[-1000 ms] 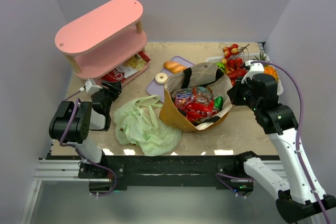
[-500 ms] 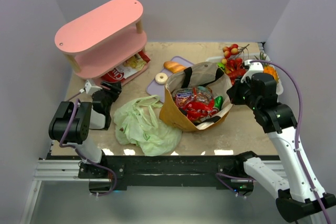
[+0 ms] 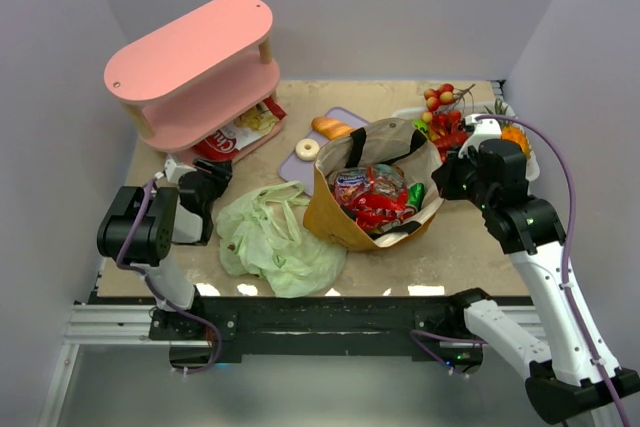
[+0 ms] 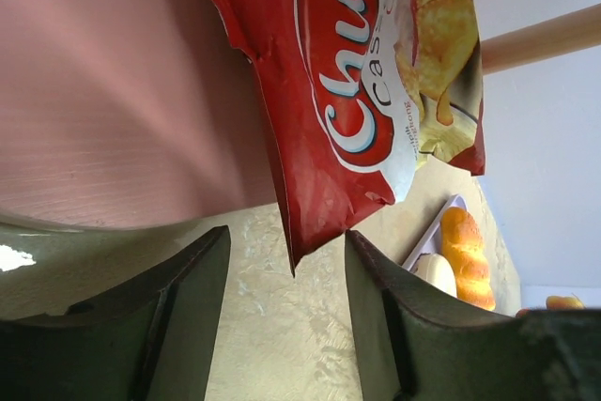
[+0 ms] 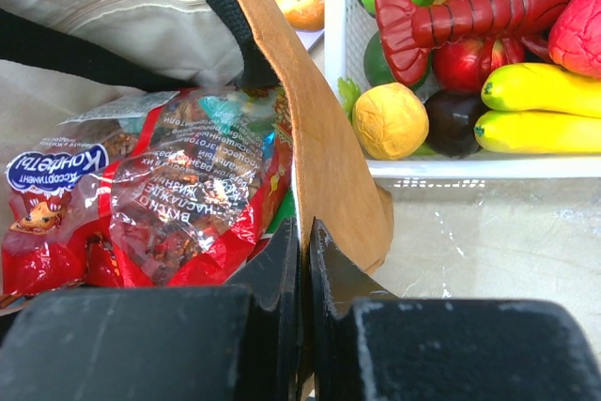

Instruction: Place the mixed food into the grocery bags and tie them

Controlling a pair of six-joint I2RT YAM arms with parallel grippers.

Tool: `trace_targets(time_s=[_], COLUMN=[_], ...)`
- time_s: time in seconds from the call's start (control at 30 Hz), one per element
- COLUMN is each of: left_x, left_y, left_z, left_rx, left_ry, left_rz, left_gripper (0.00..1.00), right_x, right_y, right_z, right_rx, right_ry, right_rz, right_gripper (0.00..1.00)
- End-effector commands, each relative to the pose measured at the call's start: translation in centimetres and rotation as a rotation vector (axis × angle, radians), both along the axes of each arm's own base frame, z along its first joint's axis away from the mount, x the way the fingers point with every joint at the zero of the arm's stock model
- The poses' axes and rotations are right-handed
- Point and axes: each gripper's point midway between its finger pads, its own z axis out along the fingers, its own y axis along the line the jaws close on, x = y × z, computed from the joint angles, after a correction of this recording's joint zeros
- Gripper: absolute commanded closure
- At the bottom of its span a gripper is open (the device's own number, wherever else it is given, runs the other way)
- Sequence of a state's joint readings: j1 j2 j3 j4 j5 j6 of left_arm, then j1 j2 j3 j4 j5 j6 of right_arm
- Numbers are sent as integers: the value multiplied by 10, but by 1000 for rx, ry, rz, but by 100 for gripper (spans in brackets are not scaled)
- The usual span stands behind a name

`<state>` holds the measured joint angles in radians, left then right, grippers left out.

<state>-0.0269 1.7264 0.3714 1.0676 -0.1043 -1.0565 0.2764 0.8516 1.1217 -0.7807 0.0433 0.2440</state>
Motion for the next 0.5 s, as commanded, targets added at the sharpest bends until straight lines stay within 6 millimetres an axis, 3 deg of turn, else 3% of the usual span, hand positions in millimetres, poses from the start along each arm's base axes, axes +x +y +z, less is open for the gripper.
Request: trace_targets(time_s=[0.0, 0.23, 0.47], left_x=[16, 19, 7], left_y=[0, 1, 4], left_z=[14, 22, 26], left_rx=[-8, 0, 14], left_ry=[-56, -81, -109], left_rz=[6, 13, 24], left_gripper=[46, 61, 93], right_x=[4, 6, 6], right_y=[-3, -2, -3], right_z=[-4, -8, -9], right_rx=[-29, -33, -39], right_ry=[-2, 10, 11], right_rz=[-3, 0, -3], right_gripper=[100, 100, 100])
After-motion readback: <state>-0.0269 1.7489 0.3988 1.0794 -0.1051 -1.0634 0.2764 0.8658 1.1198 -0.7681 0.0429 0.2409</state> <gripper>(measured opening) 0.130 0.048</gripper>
